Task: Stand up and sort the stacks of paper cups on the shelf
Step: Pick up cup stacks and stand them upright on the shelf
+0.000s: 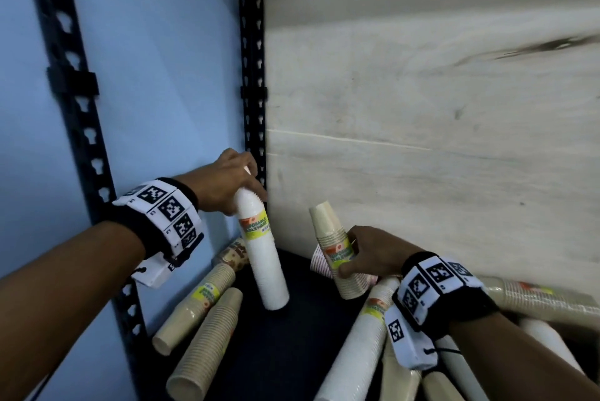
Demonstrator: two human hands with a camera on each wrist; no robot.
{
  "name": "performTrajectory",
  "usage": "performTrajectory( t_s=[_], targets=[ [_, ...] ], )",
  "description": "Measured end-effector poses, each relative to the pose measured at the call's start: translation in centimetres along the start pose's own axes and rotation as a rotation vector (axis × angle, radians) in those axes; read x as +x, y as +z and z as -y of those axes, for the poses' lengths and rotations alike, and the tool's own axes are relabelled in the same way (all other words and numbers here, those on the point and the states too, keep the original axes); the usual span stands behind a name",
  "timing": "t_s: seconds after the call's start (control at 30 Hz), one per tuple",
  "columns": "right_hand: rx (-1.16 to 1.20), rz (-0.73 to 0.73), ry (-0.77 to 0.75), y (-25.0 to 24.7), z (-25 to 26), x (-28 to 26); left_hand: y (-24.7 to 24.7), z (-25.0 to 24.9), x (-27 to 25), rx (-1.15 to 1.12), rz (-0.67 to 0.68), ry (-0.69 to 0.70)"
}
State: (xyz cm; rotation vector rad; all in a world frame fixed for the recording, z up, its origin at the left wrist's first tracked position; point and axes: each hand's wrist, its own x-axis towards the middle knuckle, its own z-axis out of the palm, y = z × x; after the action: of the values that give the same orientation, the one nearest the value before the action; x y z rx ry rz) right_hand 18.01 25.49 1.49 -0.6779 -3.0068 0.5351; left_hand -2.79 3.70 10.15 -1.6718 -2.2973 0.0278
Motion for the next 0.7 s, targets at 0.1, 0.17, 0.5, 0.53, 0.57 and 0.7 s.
performTrajectory(
  t_s=[0.1,0.17,0.5,0.53,0.57,0.7],
  targets=[
    [0.041,0.027,0.002,1.2,0.3,0.3,0.3,-0.5,-0.1,0.019,-0.024,0.015],
    [0.081,0.048,0.0,2.1,0.3,0.3,0.7,-1.1,-0.1,-0.02,-0.037,0.037],
    [0.192,0.043,0.024,4.5,-0.5,0.4,1.0,-3.0,1.0,-0.555,-0.262,-0.032],
    [0.195,0.034,0.019,4.5,-0.5,0.3,1.0,-2.9,1.1,-0.581,-0.26,-0.065],
    [0.199,0.028,0.018,4.4,-0.5,0.2,1.1,-2.8,1.2,-0.6,-0.258,-0.107],
    [0.232,-0.026,-0.016,3.8,-0.7,-0.2,1.7,-2.4,1.3,-0.734,-0.235,-0.252]
  ],
)
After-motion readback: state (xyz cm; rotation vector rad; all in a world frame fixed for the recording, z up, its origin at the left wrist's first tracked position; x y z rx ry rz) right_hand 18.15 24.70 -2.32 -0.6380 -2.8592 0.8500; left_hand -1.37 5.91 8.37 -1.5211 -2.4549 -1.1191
